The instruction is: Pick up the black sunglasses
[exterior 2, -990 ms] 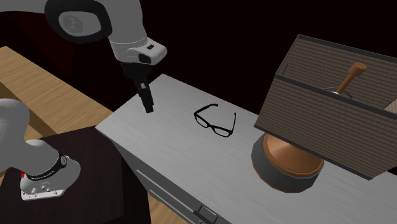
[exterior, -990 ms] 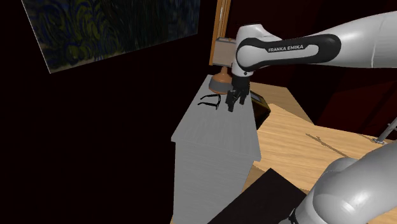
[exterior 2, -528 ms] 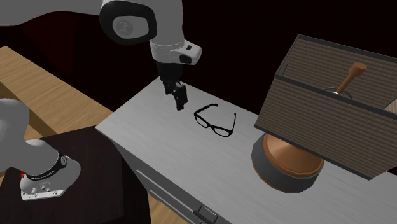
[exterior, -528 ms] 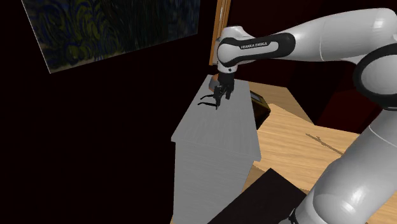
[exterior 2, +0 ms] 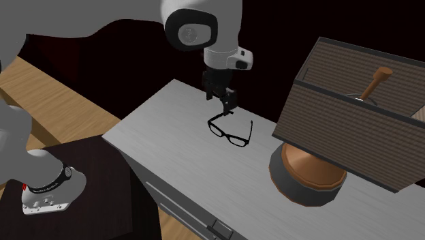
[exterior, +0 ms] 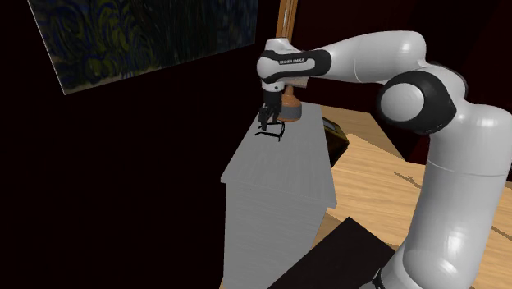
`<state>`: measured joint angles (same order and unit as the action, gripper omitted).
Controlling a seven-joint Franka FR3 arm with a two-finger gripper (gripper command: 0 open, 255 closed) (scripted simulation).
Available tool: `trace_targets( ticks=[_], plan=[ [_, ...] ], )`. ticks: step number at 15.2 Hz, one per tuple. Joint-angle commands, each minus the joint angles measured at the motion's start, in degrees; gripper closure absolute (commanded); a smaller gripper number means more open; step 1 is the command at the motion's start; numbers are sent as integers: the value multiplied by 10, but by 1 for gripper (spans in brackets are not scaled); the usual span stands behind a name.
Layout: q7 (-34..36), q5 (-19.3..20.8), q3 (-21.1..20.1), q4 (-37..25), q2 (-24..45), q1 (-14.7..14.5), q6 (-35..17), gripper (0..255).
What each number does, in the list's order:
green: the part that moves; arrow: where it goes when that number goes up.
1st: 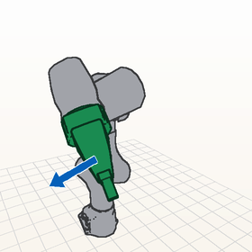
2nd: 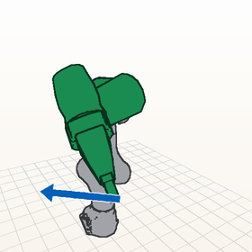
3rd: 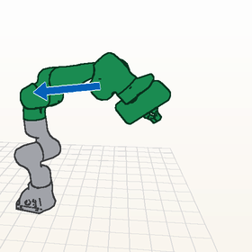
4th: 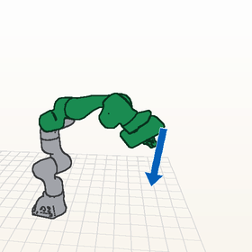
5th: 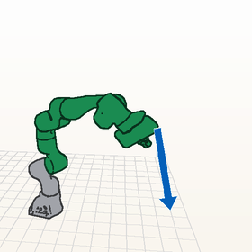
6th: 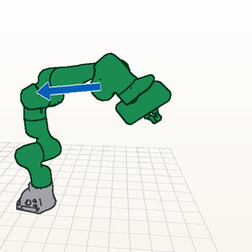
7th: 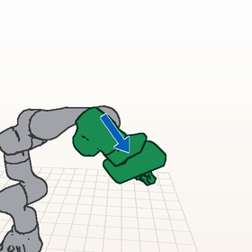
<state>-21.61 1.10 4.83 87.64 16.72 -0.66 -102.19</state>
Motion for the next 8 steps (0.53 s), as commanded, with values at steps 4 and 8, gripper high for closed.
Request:
trace_targets(
  ticks=[4,8],
  plan=[
    [-18,-8,-5,-80,71,4,11,0],
    [-17,-8,-5,-53,73,3,-18,0]
  ],
)
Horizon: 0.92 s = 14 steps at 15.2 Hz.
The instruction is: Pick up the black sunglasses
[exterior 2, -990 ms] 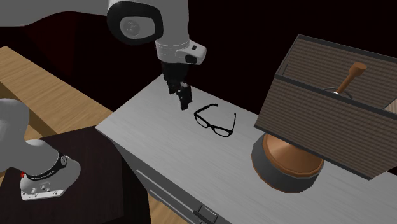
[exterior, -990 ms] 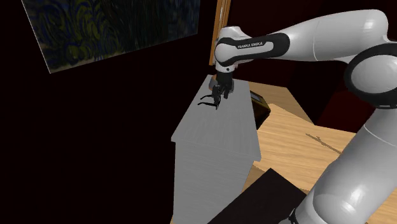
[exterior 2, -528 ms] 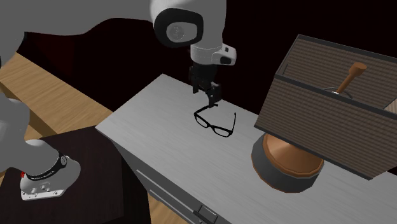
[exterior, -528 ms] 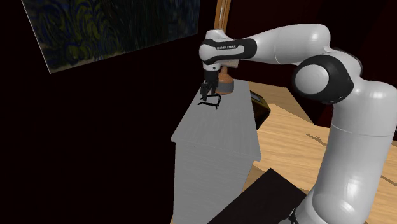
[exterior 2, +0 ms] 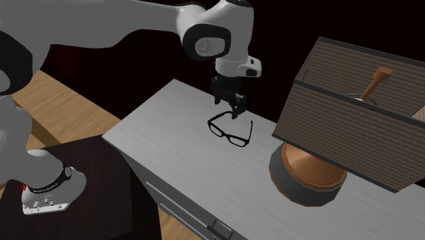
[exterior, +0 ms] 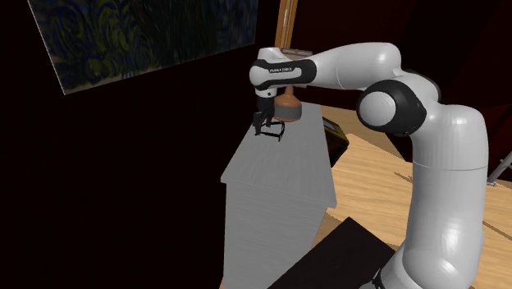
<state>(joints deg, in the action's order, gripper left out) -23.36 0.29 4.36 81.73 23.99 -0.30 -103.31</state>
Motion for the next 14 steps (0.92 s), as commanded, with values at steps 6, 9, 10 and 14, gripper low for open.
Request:
trace_targets(
  ticks=[6,9,10,14],
  plan=[
    [0,0,0,16,2,0,-19,255],
    [0,0,0,16,2,0,-19,255],
    [0,0,0,16,2,0,-18,255],
    [0,0,0,10,1,0,-11,255]
  ],
)
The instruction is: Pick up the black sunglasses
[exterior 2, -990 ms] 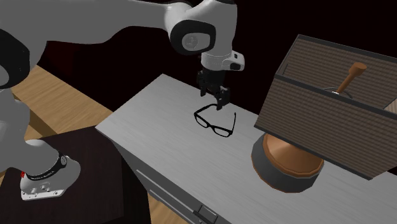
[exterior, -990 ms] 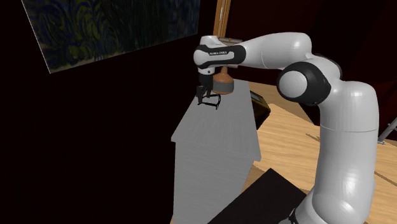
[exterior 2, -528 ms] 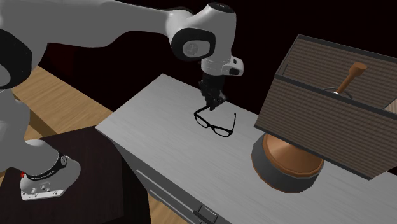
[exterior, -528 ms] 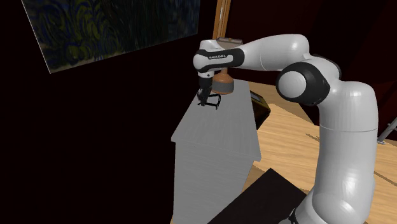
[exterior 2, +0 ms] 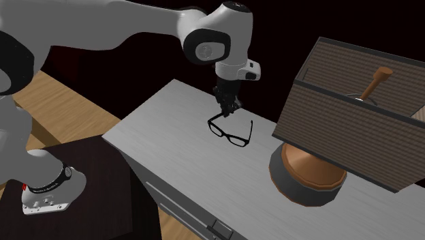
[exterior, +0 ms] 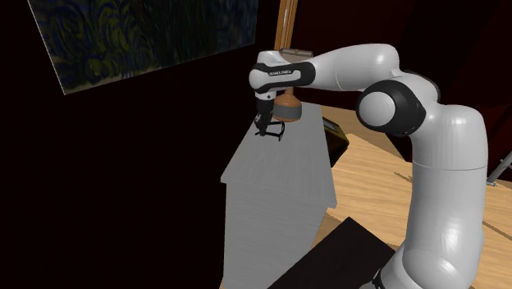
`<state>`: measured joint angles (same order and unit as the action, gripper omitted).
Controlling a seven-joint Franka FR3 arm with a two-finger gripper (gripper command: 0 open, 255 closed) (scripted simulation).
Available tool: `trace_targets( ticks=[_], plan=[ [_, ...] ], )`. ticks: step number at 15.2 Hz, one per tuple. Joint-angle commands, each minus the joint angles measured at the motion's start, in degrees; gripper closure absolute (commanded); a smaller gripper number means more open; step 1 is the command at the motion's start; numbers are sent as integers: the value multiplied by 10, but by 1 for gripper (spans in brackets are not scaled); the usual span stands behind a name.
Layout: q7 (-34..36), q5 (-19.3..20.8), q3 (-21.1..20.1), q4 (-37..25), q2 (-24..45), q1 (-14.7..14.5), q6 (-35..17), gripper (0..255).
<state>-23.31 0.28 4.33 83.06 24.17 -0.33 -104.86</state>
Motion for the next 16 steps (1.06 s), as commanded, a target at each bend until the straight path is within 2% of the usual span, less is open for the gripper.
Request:
trace_targets(
  ticks=[1,14,16],
  plan=[
    [0,0,0,-10,-1,0,11,255],
    [-3,0,1,-115,2,2,113,255],
    [-3,0,1,-117,2,2,115,255]
  ],
)
